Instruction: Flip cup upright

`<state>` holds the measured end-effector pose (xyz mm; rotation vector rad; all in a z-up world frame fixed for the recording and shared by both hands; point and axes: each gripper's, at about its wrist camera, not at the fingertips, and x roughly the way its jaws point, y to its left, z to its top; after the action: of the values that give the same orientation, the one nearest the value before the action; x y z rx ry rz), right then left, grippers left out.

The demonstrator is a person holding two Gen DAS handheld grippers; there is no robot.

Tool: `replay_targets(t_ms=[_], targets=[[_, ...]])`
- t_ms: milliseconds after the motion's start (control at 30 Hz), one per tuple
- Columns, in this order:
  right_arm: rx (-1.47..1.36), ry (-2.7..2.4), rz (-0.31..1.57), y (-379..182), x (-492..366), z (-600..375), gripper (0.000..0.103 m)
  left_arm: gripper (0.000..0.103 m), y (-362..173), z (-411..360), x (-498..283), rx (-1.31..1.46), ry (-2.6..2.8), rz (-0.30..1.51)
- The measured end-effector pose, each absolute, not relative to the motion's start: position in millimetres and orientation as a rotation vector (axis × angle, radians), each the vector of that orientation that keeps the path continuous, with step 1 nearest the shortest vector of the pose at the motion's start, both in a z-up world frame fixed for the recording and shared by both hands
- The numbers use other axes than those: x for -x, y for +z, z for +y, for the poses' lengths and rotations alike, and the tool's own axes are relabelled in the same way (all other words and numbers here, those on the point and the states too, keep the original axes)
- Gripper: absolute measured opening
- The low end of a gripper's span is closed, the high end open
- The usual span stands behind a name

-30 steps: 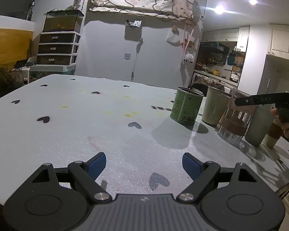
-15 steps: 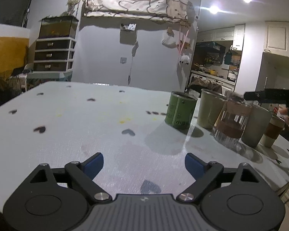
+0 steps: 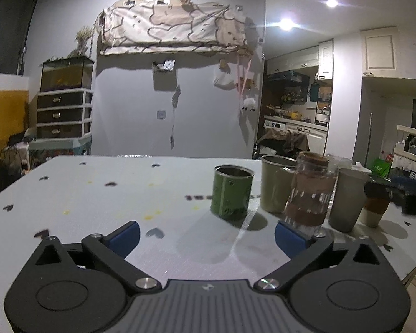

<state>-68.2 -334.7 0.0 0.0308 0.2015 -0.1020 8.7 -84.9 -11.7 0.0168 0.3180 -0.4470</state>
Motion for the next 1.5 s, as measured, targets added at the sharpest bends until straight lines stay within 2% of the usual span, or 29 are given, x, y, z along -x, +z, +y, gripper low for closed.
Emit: replay_targets(t_ms=[233,1500], targets=[[-0.031,-0.184,0.171,-13,92,-326,0.103,0.103,-12,-100,1,-0.034,-0.444,0.301],[-0.028,-0.316,0.131,-32,119,-315,0.103,0.103,-15,-104,13,-0.036,-0.431,0.298]])
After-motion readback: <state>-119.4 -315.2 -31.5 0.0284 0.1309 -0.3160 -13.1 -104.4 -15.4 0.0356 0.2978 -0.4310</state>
